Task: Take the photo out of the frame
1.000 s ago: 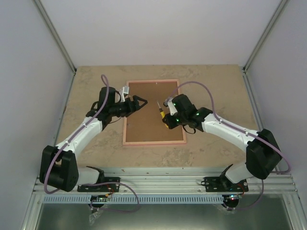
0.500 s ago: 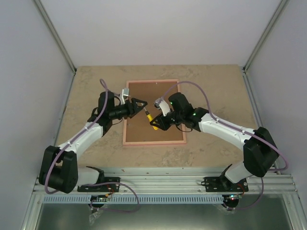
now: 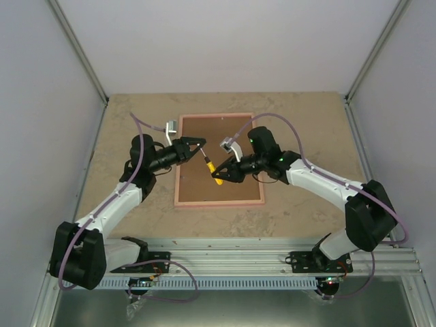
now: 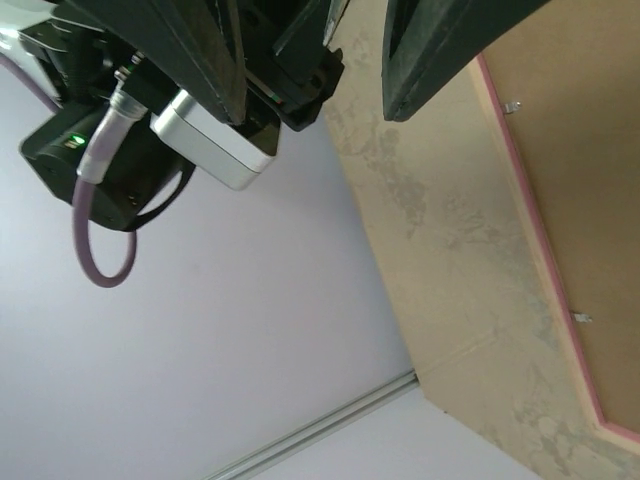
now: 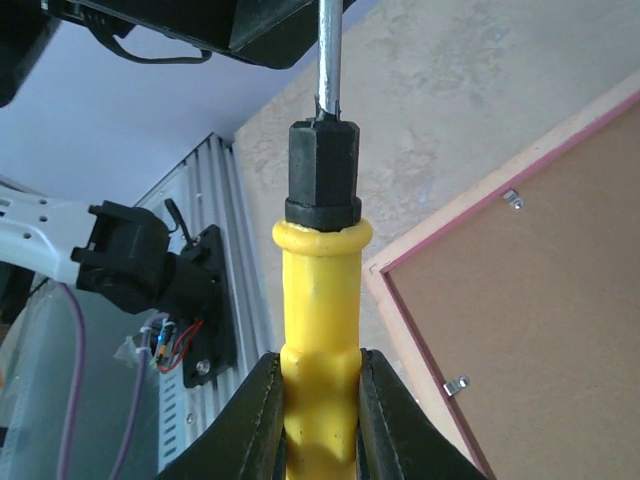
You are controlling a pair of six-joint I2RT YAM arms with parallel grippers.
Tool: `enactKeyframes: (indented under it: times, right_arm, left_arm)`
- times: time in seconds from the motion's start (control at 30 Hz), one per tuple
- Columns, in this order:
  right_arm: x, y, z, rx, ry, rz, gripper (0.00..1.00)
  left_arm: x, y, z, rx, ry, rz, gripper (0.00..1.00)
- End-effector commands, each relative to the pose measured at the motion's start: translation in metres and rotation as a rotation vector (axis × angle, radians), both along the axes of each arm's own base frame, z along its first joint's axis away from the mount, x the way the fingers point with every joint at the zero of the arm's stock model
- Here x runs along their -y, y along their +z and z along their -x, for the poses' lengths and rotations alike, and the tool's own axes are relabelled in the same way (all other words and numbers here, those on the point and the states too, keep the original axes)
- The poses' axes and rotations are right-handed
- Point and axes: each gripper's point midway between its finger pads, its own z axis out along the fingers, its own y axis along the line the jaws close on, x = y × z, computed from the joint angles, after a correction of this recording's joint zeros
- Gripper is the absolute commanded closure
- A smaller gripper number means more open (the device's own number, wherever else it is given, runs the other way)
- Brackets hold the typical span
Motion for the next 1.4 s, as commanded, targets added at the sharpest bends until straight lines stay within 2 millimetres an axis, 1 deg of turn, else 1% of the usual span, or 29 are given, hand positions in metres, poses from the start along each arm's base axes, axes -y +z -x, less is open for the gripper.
enactKeyframes:
  times: [0.0,0.1,0.37,0.47,0.5,0.63,0.73,0.77,0.87,1.0,1.03,1.1,1.13,1.23,1.27,1.3,1.37]
  right_arm:
    - [0.004,0.014,0.011,-0.018,0.085,-0.086,0.94]
    - [0.006,0.012,0.013,-0.033,0.105,-0.094,0.94]
    - [0.006,0.004,0.013,-0.06,0.122,-0.087,0.94]
    - [0.005,0.002,0.011,-0.064,0.115,-0.08,0.93]
    - [0.005,0.002,0.009,-0.062,0.109,-0.076,0.91]
    - [0.003,0.004,0.003,-0.05,0.087,-0.082,0.76]
    - [0.002,0.008,-0.002,-0.027,0.061,-0.087,0.6]
    - [0.002,0.009,-0.004,-0.016,0.05,-0.09,0.57]
    - [0.004,0.017,-0.012,0.044,0.007,-0.094,0.48]
    - [0.011,0.035,-0.019,0.165,-0.054,-0.108,0.35]
    - [0.013,0.046,-0.022,0.224,-0.073,-0.129,0.32]
    - [0.017,0.055,-0.023,0.302,-0.088,-0.139,0.24]
    - [0.018,0.057,-0.024,0.33,-0.091,-0.135,0.19]
    - [0.019,0.058,-0.027,0.361,-0.088,-0.097,0.18]
    - [0.018,0.058,-0.027,0.369,-0.081,-0.092,0.15]
    - [0.017,0.06,-0.025,0.387,-0.065,-0.1,0.04]
    - [0.015,0.061,-0.024,0.421,-0.064,-0.099,0.02]
  left_arm:
    - [0.003,0.013,0.01,0.042,-0.036,0.05,0.64]
    - [0.003,0.015,0.013,0.048,-0.04,0.061,0.68]
    - [0.002,0.013,0.012,0.041,-0.033,0.059,0.88]
    - [0.001,0.012,0.01,0.038,-0.019,0.053,1.0]
    - [0.0,0.012,0.01,0.033,-0.012,0.05,1.0]
    - [-0.004,0.008,0.005,0.003,0.03,0.036,1.0]
    - [-0.008,0.007,0.001,-0.032,0.07,0.037,1.0]
    - [-0.01,0.006,0.0,-0.044,0.085,0.039,1.0]
    - [-0.015,0.005,-0.004,-0.087,0.137,0.052,1.0]
    - [-0.022,0.002,-0.008,-0.16,0.199,0.09,1.0]
    - [-0.024,-0.001,-0.009,-0.189,0.213,0.095,1.0]
    - [-0.027,-0.004,-0.011,-0.234,0.244,0.111,1.0]
    - [-0.029,-0.005,-0.012,-0.255,0.256,0.121,1.0]
    - [-0.032,-0.01,-0.015,-0.321,0.294,0.148,1.0]
    - [-0.033,-0.011,-0.015,-0.341,0.302,0.158,1.0]
    - [-0.033,-0.014,-0.016,-0.368,0.308,0.162,1.0]
    - [-0.034,-0.019,-0.018,-0.416,0.321,0.171,1.0]
